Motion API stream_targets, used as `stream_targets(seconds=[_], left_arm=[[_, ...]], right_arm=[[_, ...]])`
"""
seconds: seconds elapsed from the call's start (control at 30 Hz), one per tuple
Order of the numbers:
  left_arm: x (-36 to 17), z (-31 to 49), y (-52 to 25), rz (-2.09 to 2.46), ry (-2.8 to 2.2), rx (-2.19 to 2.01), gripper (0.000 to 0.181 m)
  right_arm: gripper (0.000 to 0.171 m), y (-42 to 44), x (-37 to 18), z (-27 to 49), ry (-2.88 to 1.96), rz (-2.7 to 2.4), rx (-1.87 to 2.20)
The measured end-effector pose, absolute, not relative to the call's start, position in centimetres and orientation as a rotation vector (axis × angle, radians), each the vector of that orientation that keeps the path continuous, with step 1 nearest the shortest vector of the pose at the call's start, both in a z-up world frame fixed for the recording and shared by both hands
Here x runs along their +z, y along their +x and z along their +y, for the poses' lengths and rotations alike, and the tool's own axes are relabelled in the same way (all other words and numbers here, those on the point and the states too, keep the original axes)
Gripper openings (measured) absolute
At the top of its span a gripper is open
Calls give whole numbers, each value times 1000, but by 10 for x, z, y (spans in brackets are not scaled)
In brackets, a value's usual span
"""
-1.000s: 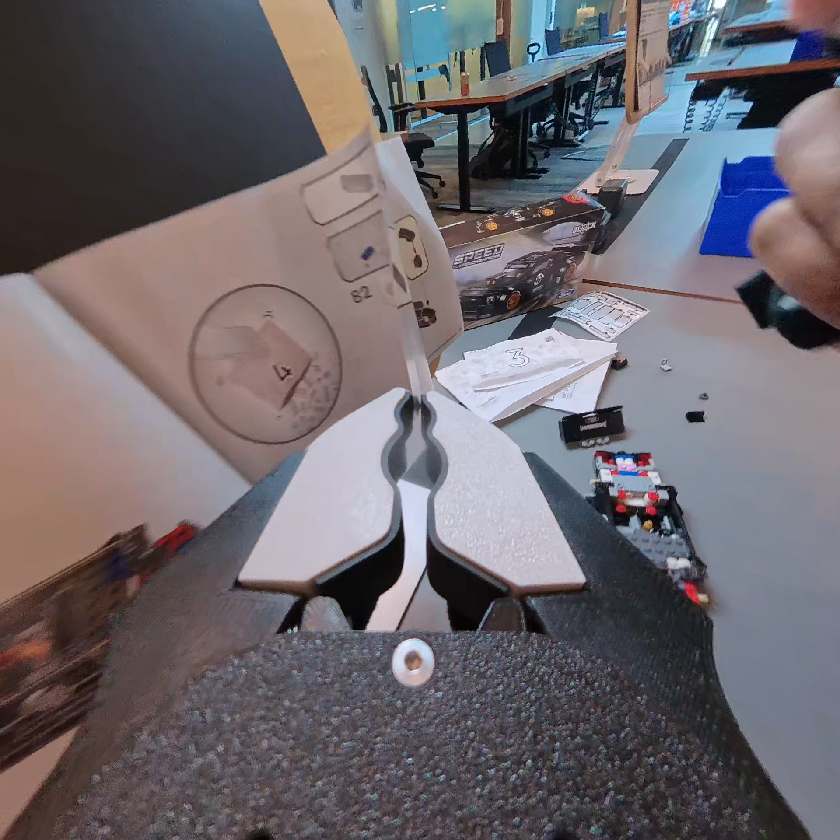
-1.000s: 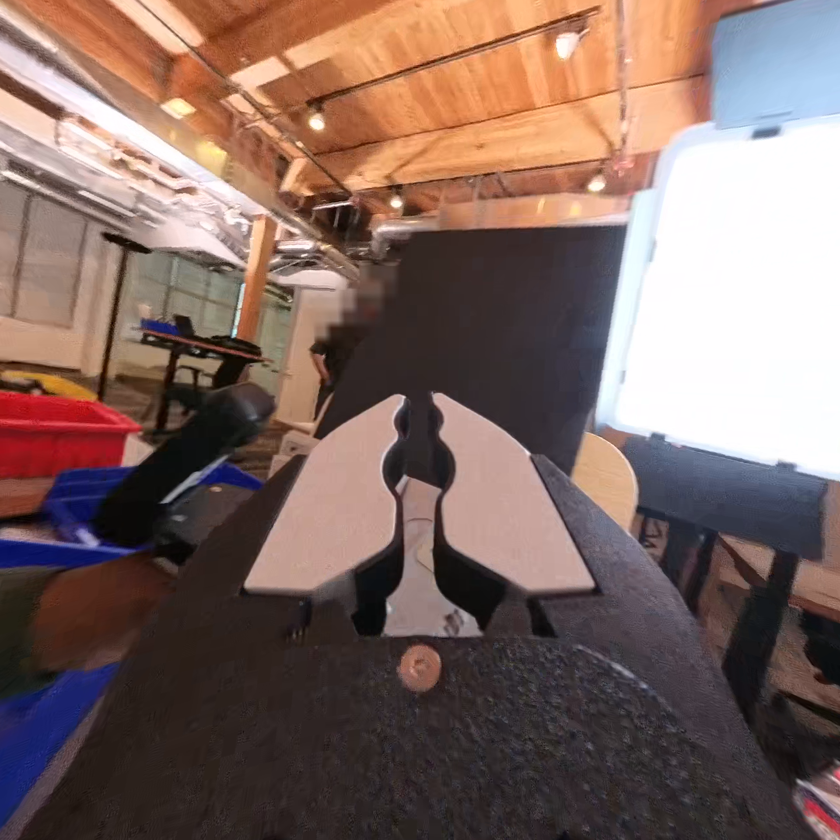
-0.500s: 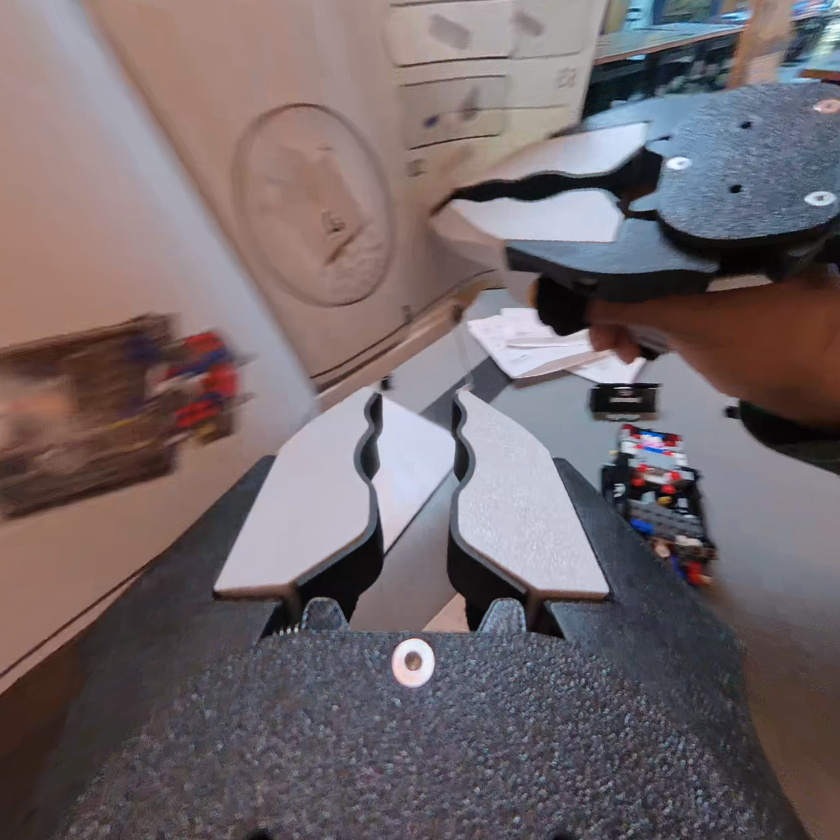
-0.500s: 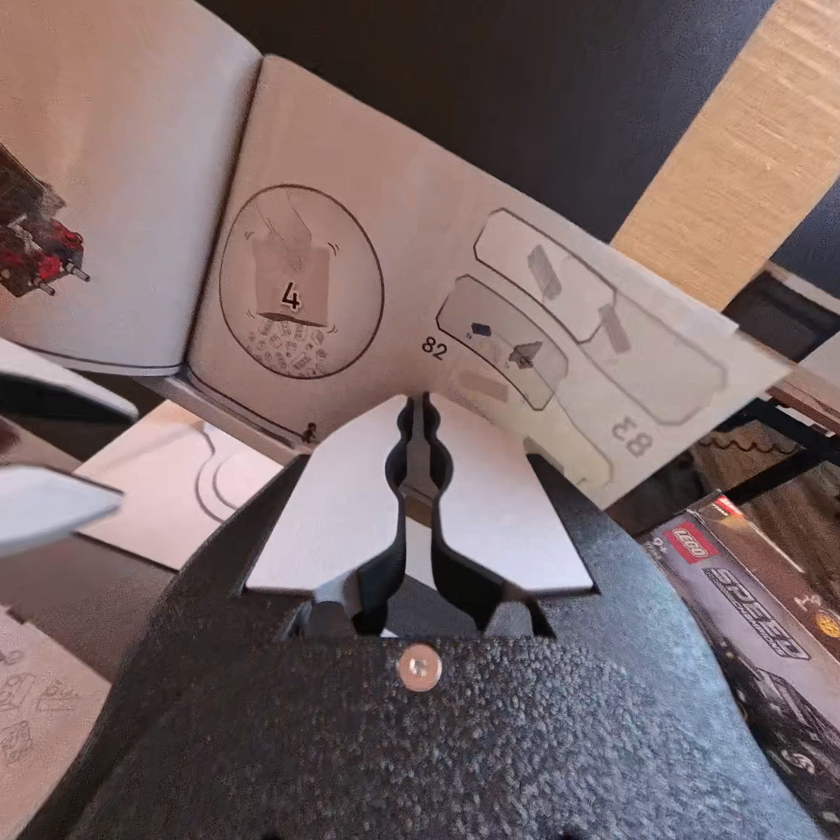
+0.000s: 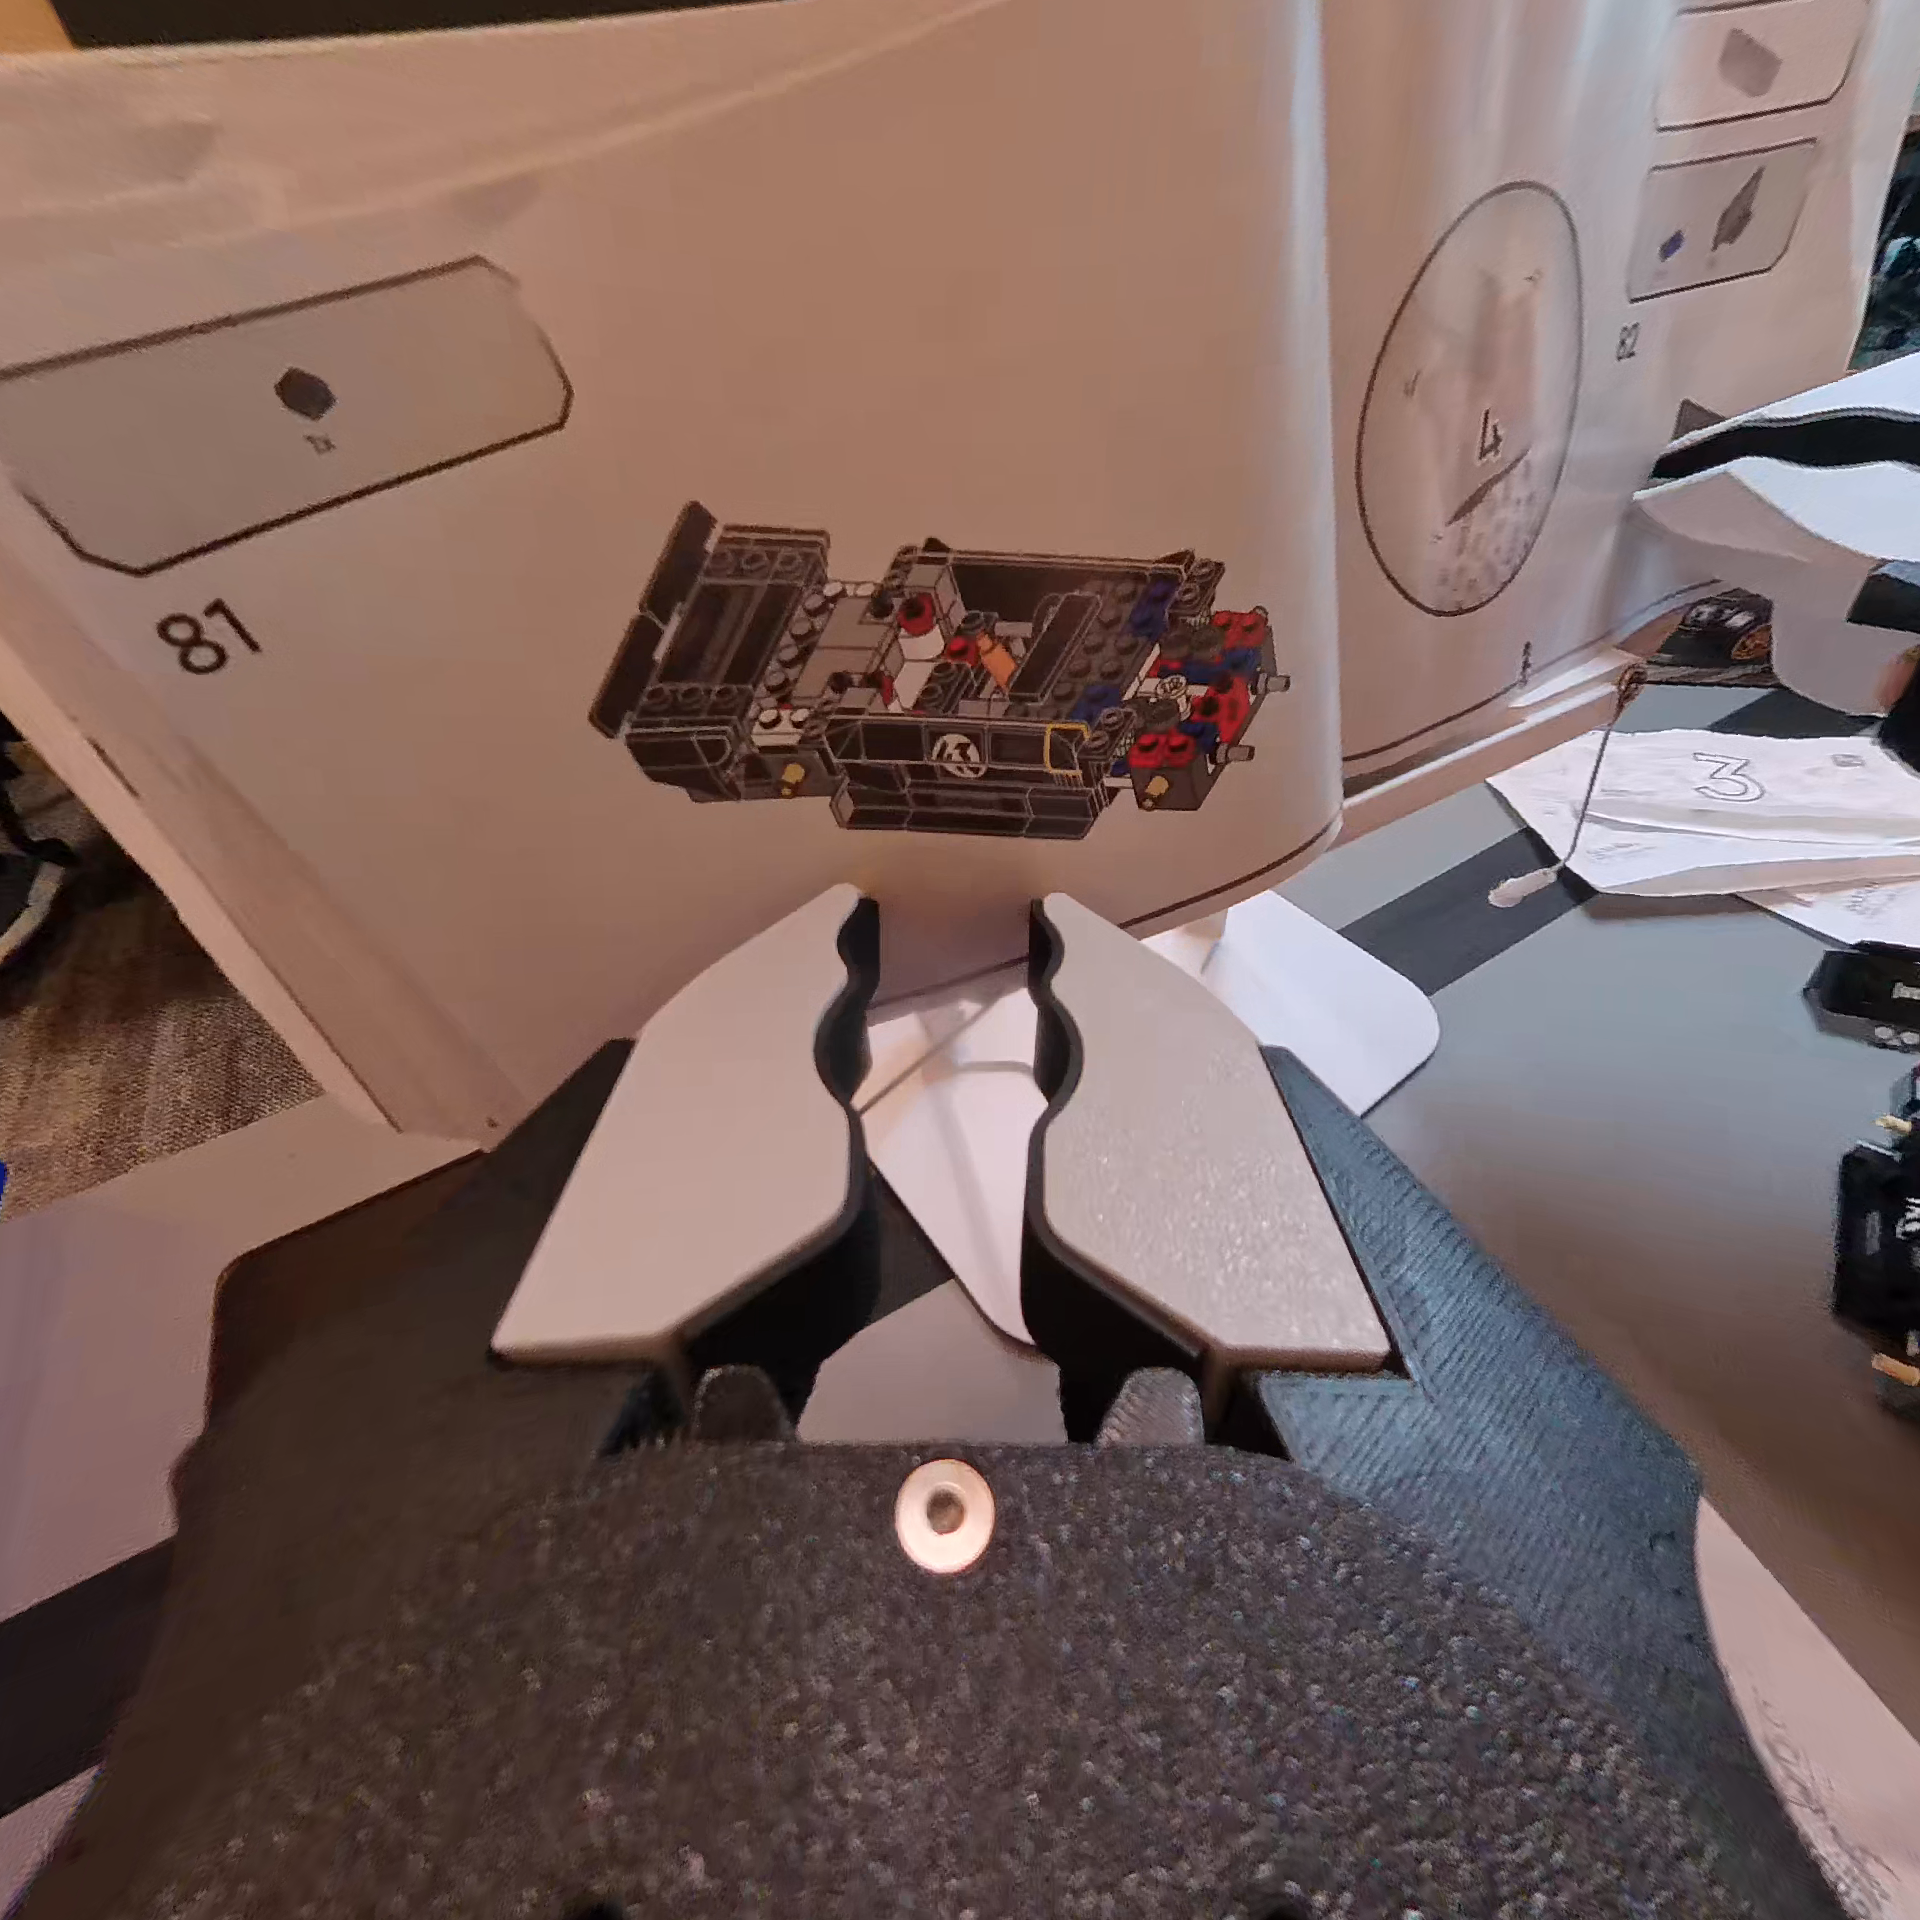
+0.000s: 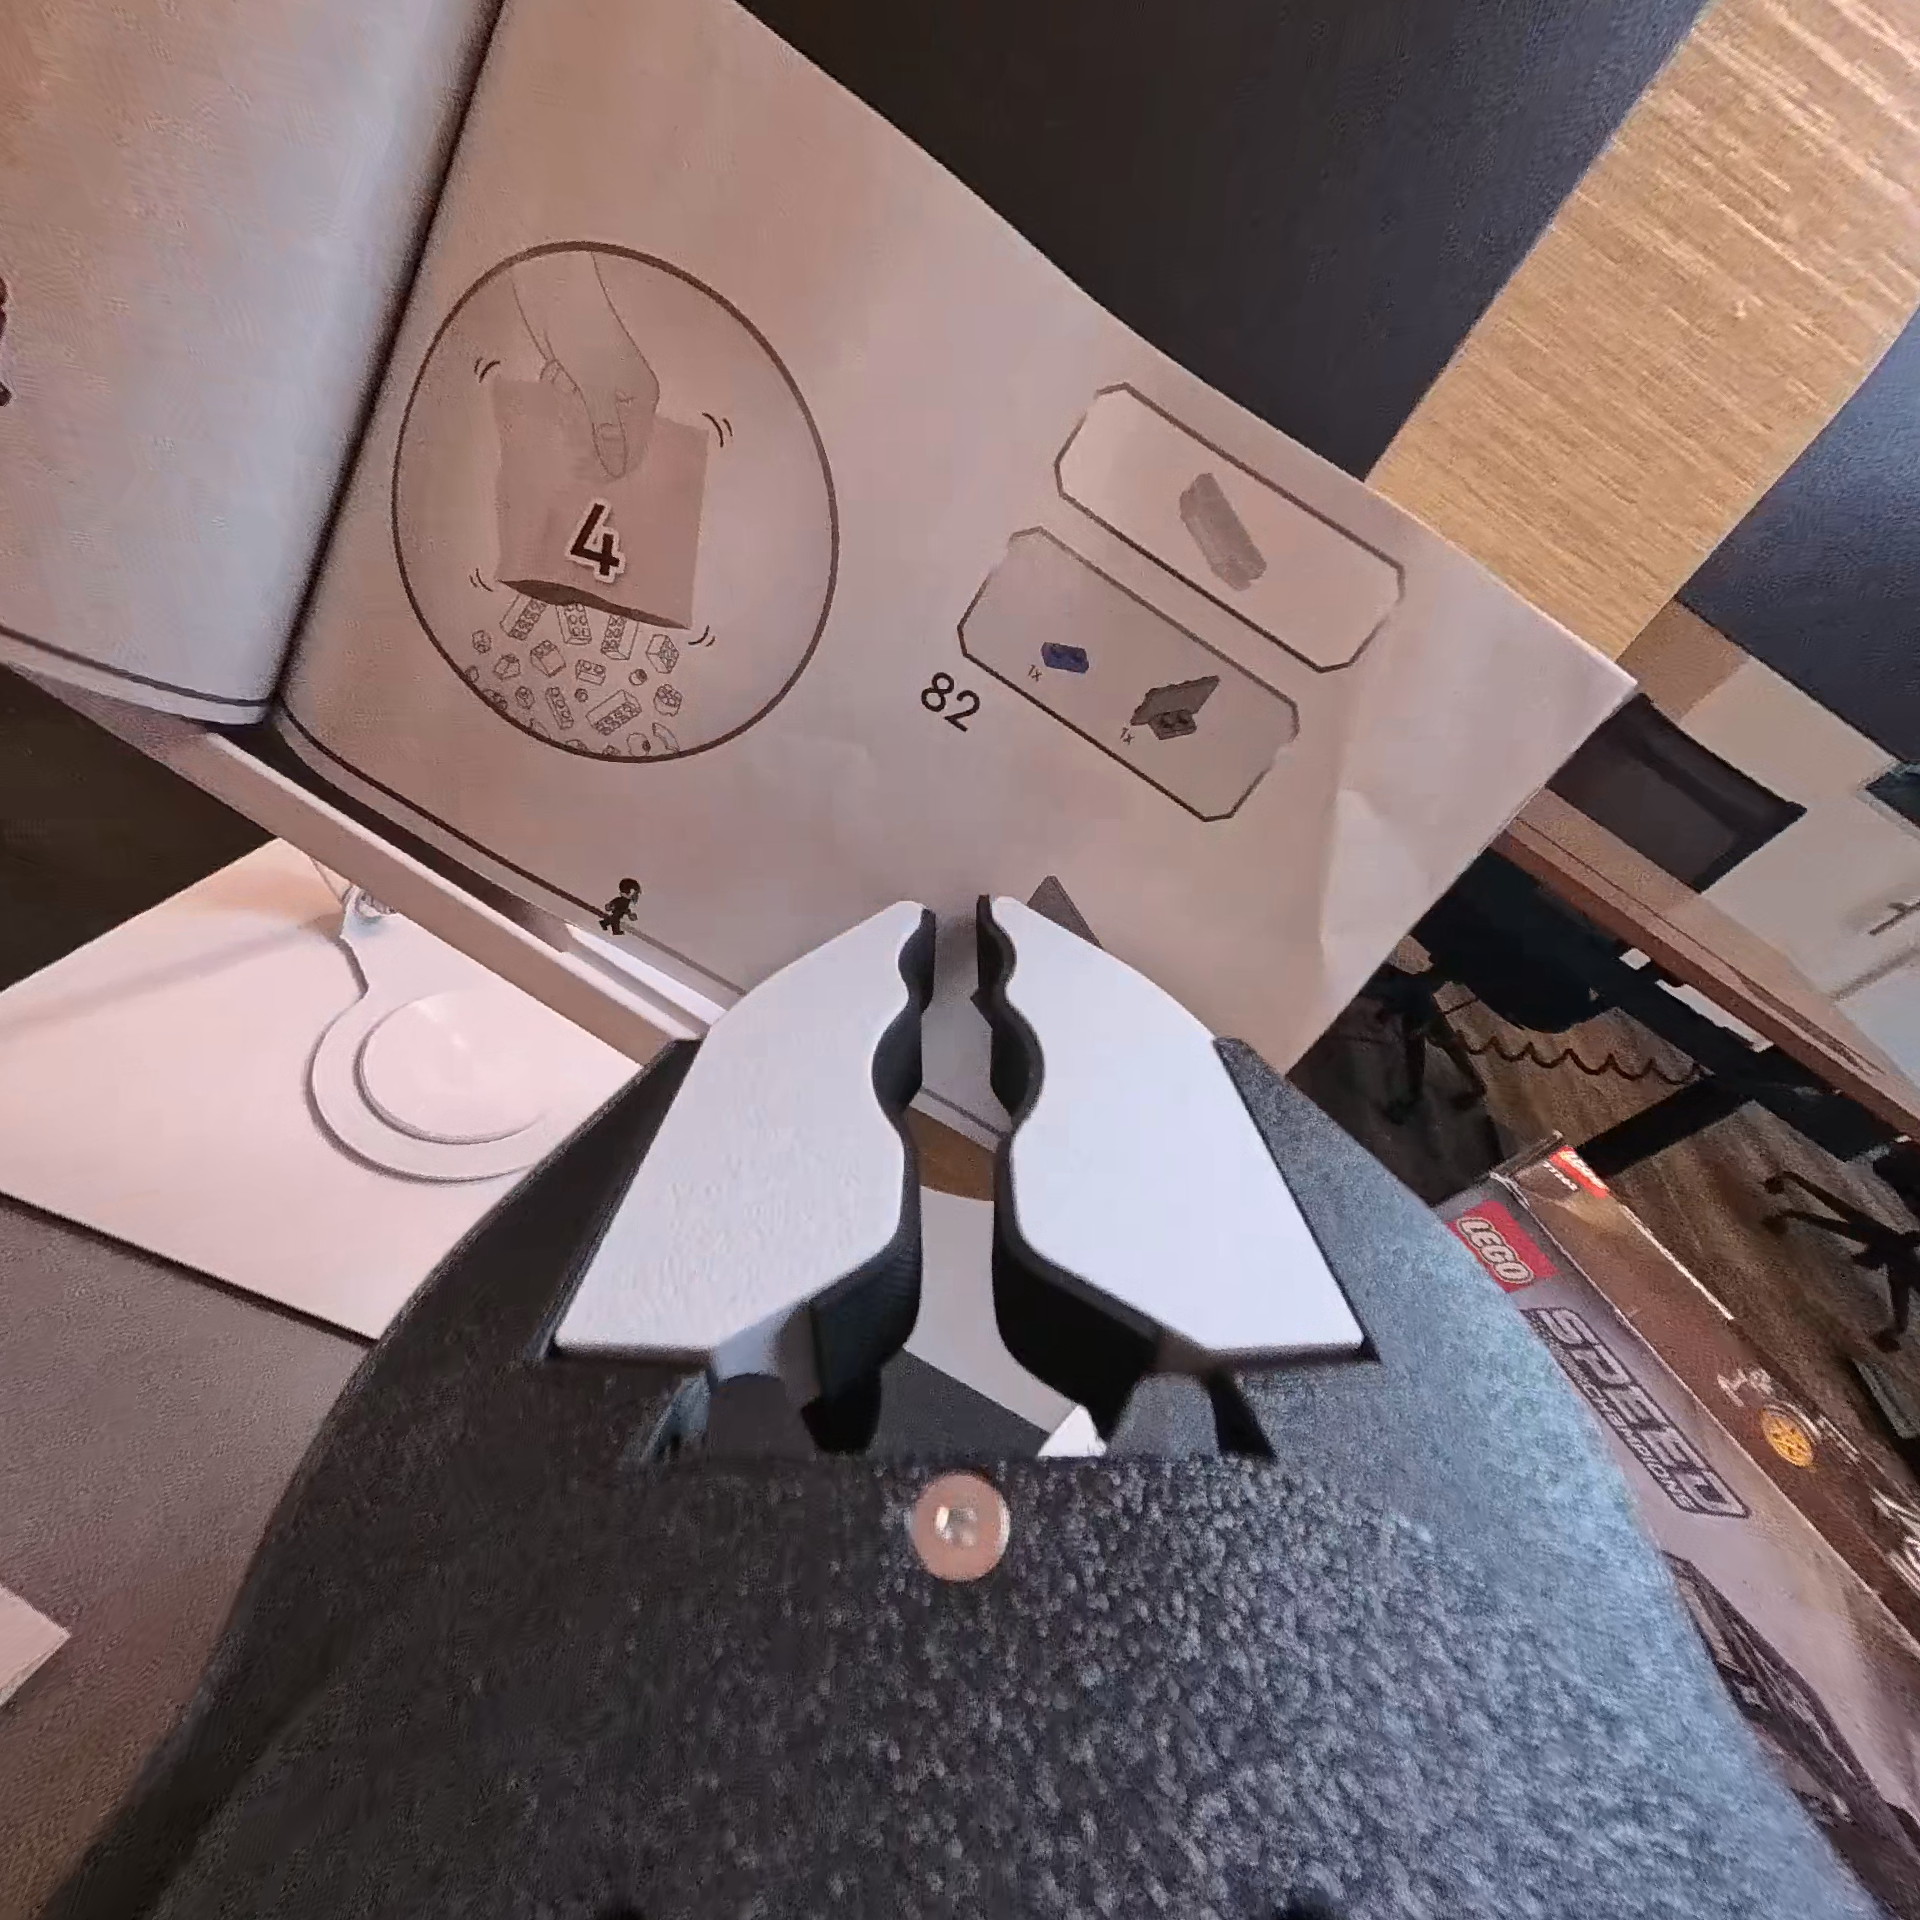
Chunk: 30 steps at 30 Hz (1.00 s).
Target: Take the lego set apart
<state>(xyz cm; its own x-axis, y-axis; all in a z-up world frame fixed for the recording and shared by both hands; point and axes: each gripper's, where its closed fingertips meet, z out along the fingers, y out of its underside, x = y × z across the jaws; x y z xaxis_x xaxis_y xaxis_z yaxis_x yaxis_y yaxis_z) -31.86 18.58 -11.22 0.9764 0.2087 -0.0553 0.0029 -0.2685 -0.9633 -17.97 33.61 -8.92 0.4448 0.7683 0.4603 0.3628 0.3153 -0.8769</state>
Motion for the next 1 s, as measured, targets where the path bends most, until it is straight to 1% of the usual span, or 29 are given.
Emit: stream_targets(seconds=[0.47,0.63,0.73,0.83,1.0], left_arm=[[-109,184,-331,-145,-1826,266,26],[-110,183,-331,-140,-1829,272,26],[-109,184,-331,-146,-1831,274,26],[-109,184,-332,-159,-1839,281,25],[-108,184,-332,-158,-1850,309,26]], right_arm=[[11,-172,-94,334,-1287,-1133,456],[11,-173,-77,305,-1211,-1131,547],[11,-187,-68,273,-1145,-1177,613],[9,-211,-72,247,-1087,-1244,619],[9,-257,-82,233,-1082,-1288,550]])
